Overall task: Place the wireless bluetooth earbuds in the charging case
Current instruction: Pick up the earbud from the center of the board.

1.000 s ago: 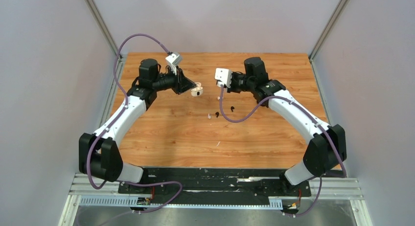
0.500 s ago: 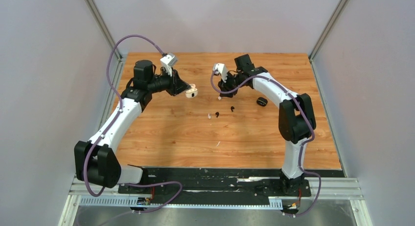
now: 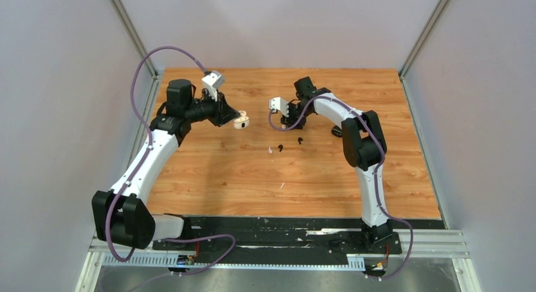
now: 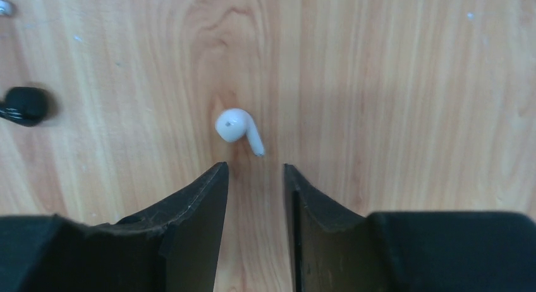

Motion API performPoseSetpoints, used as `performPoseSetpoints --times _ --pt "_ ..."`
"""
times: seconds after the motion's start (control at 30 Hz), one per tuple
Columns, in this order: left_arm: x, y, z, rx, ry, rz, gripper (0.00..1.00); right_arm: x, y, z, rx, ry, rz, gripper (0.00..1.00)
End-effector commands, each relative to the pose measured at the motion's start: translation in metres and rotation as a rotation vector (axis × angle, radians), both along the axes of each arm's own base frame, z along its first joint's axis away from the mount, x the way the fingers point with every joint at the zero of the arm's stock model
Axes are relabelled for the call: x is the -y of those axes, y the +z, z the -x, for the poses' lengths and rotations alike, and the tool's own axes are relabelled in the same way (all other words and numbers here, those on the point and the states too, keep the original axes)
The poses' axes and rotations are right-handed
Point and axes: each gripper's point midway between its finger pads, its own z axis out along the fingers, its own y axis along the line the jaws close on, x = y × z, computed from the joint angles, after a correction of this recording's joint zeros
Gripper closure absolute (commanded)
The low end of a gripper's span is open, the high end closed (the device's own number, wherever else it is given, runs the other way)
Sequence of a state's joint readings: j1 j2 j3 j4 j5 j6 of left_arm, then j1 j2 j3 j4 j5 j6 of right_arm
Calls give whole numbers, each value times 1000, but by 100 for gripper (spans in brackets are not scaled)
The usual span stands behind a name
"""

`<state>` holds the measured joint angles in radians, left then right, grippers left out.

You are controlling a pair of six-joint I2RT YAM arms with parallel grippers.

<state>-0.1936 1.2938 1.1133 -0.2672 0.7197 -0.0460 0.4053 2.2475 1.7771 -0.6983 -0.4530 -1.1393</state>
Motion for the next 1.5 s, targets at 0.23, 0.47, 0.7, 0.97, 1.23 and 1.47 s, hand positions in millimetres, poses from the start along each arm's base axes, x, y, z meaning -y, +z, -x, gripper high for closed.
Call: performPoseSetpoints --times 0.23,0.47,0.7,0.97,1.23,1.47 --pt "0 21 0 66 -2 23 100 -8 -7 -11 32 -2 29 61" --pt "0 21 0 68 -3 26 100 -19 -15 -5 10 -7 27 61" --pt "-1 19 2 69 1 27 100 -24 -14 7 -3 5 29 61" --pt "0 17 2 60 3 35 100 -30 -13 6 -6 15 10 67" --pt "-2 16 4 62 7 21 100 -32 -19 13 -50 59 18 69" --pt "-3 14 3 61 14 18 100 -42 -18 15 -69 78 8 70"
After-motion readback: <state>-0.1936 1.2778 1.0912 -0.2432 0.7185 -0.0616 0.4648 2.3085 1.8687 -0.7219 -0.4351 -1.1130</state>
